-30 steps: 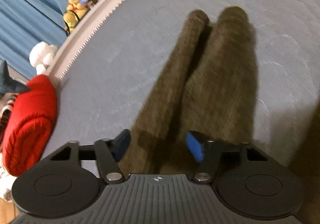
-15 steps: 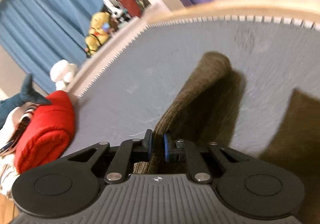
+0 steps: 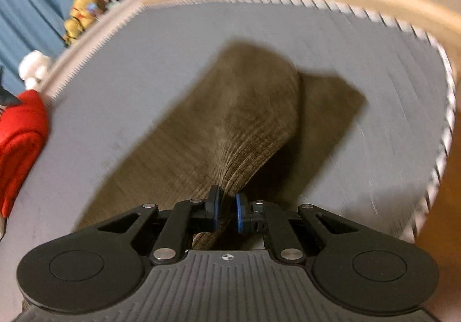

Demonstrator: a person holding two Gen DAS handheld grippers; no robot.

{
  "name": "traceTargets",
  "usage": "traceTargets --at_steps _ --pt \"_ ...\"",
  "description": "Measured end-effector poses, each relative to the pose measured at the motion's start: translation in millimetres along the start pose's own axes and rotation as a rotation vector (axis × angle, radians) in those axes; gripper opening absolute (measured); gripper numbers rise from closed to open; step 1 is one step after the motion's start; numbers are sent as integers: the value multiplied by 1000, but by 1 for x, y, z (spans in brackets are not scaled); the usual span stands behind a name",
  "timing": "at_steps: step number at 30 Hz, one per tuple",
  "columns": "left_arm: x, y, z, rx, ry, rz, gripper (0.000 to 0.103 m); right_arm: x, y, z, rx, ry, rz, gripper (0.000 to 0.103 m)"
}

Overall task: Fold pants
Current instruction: 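Fold the held cuffs toward the waistband with the right gripper while the left gripper holds the waistband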

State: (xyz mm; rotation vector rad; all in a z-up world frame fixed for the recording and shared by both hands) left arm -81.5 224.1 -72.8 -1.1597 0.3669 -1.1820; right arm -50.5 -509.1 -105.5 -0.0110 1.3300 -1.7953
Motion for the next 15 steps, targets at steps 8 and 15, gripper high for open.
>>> traceTargets --at_steps 8,15 --pt "-26 -17 24 146 -92 119 49 24 29 56 130 135 -88 60" --pt "9 -18 36 268 66 116 39 66 56 70 142 301 -44 29"
Point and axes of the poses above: each gripper's, at about its wrist camera, not at the fingertips, and y roughly the way its jaws point, x to its right, z to its top, the point moved 4 cm from there along y, roughly the way its jaws point, and after that the axes turned 1 degree about y, right-handed, at the moved point
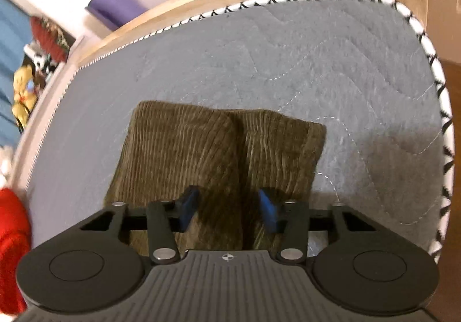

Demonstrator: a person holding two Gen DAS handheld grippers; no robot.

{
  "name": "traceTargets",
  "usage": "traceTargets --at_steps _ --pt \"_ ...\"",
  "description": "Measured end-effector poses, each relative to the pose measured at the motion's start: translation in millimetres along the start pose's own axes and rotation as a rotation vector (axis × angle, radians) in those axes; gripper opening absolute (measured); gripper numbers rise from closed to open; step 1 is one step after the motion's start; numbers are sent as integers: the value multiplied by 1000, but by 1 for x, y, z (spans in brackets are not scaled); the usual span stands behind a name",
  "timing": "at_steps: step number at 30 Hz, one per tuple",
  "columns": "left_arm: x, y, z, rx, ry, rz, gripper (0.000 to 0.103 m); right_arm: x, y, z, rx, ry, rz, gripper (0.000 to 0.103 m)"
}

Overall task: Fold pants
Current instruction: 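Fold the held cuffs toward the waistband with the right gripper while the left gripper holds the waistband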

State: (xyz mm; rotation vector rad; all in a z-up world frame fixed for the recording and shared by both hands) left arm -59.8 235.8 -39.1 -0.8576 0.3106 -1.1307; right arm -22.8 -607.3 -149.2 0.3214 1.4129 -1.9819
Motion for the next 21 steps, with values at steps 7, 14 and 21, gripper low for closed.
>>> traceTargets --at_steps 7,14,21 --pt "50 5 5 67 97 -32 39 -17 -48 22 321 -102 -21 0" --pt "72 24 5 4 106 -79 39 23 -35 34 188 40 -4 4" --pt "81 32 37 -1 97 -105 40 16 1 29 12 -21 57 23"
Point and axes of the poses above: each gripper's, at about its wrist camera, not at the fingertips, and y roughly the way its jaws point, x to its right, z to its top, the point moved 4 cm from there along y, roughly the way its jaws point, and after that the axes turned 1 degree about y, right-handed, at the moved point
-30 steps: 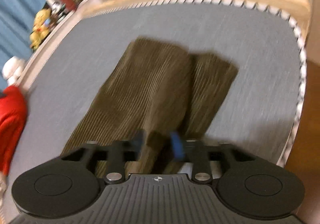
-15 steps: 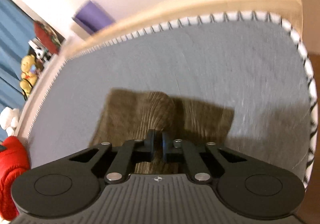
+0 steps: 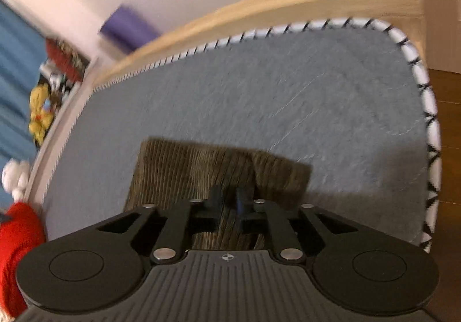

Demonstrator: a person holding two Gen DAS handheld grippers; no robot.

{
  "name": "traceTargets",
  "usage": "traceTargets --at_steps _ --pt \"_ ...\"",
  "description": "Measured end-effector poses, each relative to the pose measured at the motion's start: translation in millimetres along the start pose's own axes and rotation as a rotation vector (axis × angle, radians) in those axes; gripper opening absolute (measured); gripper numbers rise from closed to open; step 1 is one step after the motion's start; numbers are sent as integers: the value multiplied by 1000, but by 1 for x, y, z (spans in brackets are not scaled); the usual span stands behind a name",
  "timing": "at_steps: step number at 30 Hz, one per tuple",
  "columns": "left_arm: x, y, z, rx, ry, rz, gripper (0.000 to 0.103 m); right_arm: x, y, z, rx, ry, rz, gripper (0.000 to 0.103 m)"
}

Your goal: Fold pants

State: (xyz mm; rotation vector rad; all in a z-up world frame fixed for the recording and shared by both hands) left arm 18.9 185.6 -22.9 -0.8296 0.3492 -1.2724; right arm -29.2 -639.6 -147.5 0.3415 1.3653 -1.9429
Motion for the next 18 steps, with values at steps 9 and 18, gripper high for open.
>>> traceTargets --at_steps 9,18 --pt "-8 30 -21 -39 89 65 39 -17 8 -6 -9 -62 -10 54" --pt "-15 27 -16 -43 52 51 45 -17 10 -10 -21 -49 -94 48"
Point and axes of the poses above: each gripper's, at about its wrist camera, not at the fingertips, and y roughly the way its jaws point, x to its right, z to its top, the point moved 4 cm from there along y, roughly the way its jaws point, and after that the axes turned 1 degree about y, right-handed, at the moved point
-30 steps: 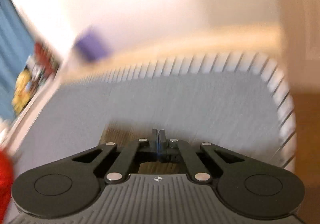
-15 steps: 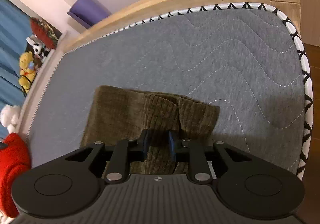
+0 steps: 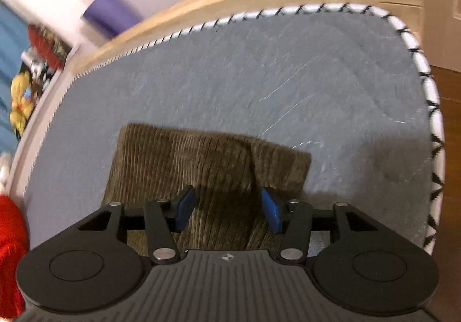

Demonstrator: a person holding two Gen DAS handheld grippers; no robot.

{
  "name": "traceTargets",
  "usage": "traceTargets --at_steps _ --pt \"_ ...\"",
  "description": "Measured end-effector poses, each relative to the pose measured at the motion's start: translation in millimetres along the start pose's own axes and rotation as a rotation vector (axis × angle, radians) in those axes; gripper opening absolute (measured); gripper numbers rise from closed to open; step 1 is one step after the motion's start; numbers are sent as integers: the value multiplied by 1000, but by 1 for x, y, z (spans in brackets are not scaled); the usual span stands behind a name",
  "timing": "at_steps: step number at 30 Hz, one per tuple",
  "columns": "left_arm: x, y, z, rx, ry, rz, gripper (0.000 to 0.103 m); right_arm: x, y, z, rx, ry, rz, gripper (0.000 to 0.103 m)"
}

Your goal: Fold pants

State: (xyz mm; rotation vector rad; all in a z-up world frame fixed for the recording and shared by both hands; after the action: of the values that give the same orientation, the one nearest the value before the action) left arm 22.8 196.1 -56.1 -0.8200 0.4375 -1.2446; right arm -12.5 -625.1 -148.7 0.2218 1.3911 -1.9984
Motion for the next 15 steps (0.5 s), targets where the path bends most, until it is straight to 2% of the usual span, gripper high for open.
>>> traceTargets --at_steps 1,2,3,8,10,12,15 --pt "0 1 1 -1 -1 4 45 -5 3 -1 7 -32 -7 40" --pt "0 2 1 -4 -1 4 45 -9 4 -2 10 -58 -5 21" --pt "0 2 1 -7 -2 2 45 -13 2 -2 17 -67 12 13" --pt "5 -1 -1 -5 35 -14 45 -27 -49 -3 186 -25 44 11" --pt "6 1 -3 -18 55 -16 45 -35 -63 -7 238 -43 19 11" --pt "6 6 -5 -37 61 -22 45 -33 -56 -9 216 -66 -52 11" --pt "4 12 -9 -71 65 -37 45 -11 -35 -9 121 -1 -204 17"
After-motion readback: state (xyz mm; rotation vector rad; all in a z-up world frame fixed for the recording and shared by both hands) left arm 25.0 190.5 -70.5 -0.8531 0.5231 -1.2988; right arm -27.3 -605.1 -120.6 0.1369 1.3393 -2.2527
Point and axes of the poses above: each gripper's, at about its wrist camera, not at the fingertips, and y roughly the way its jaws point, x to its right, z to its top, the point moved 4 cm from there along y, roughly the way its jaws point, and after that the axes turned 1 degree about y, right-handed, at the moved point
